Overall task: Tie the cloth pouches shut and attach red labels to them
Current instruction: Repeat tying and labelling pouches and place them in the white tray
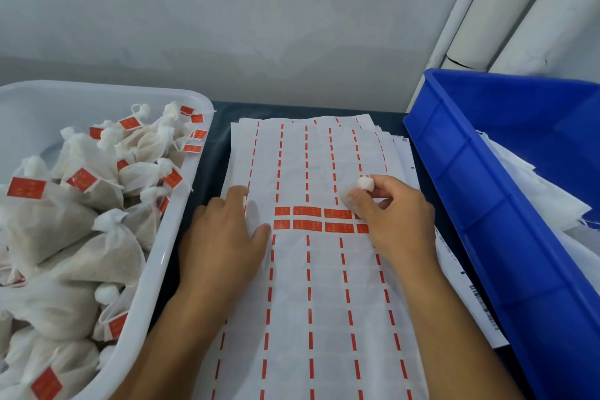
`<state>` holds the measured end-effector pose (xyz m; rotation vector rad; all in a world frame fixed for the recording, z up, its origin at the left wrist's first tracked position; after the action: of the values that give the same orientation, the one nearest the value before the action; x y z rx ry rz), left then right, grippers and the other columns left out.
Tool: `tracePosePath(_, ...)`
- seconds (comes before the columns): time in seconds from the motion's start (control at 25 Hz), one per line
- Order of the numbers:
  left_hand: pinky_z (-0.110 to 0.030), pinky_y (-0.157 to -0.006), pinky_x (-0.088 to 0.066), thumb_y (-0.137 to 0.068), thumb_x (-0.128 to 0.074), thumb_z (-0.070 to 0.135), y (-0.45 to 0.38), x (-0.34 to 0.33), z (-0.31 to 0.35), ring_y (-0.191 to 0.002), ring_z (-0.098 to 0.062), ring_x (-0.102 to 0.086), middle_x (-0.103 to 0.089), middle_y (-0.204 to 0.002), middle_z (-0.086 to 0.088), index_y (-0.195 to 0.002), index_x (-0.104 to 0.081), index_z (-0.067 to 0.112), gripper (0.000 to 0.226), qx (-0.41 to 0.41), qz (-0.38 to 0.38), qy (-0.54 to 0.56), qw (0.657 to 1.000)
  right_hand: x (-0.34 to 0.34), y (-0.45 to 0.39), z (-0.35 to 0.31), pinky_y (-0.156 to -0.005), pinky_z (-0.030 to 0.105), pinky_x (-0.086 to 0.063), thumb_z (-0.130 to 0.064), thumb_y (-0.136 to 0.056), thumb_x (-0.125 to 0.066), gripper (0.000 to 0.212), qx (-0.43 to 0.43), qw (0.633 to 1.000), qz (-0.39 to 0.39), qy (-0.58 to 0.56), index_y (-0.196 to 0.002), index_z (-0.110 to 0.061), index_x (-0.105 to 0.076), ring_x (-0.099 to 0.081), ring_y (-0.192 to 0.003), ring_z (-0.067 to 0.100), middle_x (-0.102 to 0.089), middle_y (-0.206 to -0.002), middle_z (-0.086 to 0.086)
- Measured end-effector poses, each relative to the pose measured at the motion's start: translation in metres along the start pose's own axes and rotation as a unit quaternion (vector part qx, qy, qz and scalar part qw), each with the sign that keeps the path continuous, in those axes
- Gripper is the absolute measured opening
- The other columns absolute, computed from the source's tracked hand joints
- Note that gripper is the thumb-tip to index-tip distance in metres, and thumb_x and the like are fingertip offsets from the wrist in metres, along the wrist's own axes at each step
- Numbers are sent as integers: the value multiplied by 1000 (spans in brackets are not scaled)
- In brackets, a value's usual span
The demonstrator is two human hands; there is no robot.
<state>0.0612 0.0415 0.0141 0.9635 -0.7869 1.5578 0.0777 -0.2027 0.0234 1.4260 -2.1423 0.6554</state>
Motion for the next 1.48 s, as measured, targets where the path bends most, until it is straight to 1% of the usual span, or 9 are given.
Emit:
tracePosePath(0.24, -44, -103, -50, -87, -68, 61, 5, -4, -4, -126, -21, -55, -51, -142, 4, -142, -38, 40, 67, 16, 14, 18, 1000, -3, 1, 1, -64, 12, -39, -55, -96, -62, 22, 3, 999, 28, -32, -106, -35, -61, -61, -78, 0, -65, -99, -16)
tracePosePath(0.48, -46, -101, -52, -80, -78, 58, 3, -3, -8, -121, -22, -59, -55, -136, 4, -142, -35, 42, 77, 31, 18, 70, 997, -9, 0, 9, -78, 24, -49, -53, -95, -66, 50, -5, 999, 31, -19, -138, -34, -51, -60, -103, 11, -63, -129, -6)
tracePosePath(0.64, -51, -100, -52, -77, -82, 55, 4, 1, -9, -123, -27, -62, -54, -142, 3, -143, -37, 41, 82, 48, 14, 86, 995, -10, 2, 12, -66, 10, -35, -52, -95, -66, 54, 5, 999, 52, -6, -142, -37, -46, -54, -100, 9, -57, -131, -4)
tracePosePath(0.76, -51, -95, -55, -77, -86, 45, 4, 6, -10, -116, -27, -66, -58, -140, 4, -141, -42, 38, 77, 48, 31, 128, 990, -9, 6, 6, -65, 7, -32, -43, -95, -67, 58, 15, 996, 81, -17, -146, -39, -40, -54, -96, 8, -54, -129, -5)
tracePosePath(0.88, -52, -90, -59, -78, -87, 38, 4, 8, -7, -109, -24, -68, -61, -135, 7, -135, -43, 41, 72, 45, 69, 218, 973, -8, 16, -9, -67, 9, -44, -36, -96, -68, 49, 76, 992, 96, -43, -141, -36, -48, -56, -82, 4, -58, -107, -9)
tracePosePath(1.0, -36, -69, -61, -83, -82, 41, 2, -1, -10, -84, -7, -63, -56, -114, 19, -132, -41, 44, 64, 68, 12, 263, 962, -18, 28, -20, -70, 9, -50, -39, -96, -68, 31, 128, 992, 2, -23, -126, -35, -62, -60, -75, 2, -60, -88, -18)
tracePosePath(1.16, -11, -46, -45, -93, -71, 41, 1, -7, -14, -69, 3, -61, -54, -88, 36, -108, -53, 48, 25, 40, -49, 277, 959, -40, 43, -24, -87, 13, -50, -51, -96, -65, 31, 148, 976, -158, 24, -124, -38, -67, -60, -90, -1, -63, -115, -21)
tracePosePath(1.32, -9, -41, -46, -99, -62, 42, 1, -4, -6, -71, 1, -65, -59, -84, 39, -97, -52, 57, 18, 63, -69, 353, 931, -50, 49, -23, -97, 17, -36, -62, -94, -58, 50, 148, 966, -201, 66, -141, -44, -53, -54, -123, 3, -52, -142, -20)
tracePosePath(1.48, -24, -44, -55, -92, -71, 47, 6, -13, -6, -75, -15, -76, -72, -94, 21, -106, -56, 51, 21, 131, -124, 436, 882, -46, 46, -21, -98, 18, -35, -64, -94, -57, 57, 132, 963, -220, 78, -147, -44, -48, -49, -130, 4, -45, -145, -21)
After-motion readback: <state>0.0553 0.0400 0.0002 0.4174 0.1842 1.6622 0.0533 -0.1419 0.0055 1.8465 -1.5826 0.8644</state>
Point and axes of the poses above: each hand's wrist, its own y-axis away from the middle knuckle, its own x-axis out of the back of the hand, z = x × y, the point moved 3 cm from there along -y, towards the middle knuckle
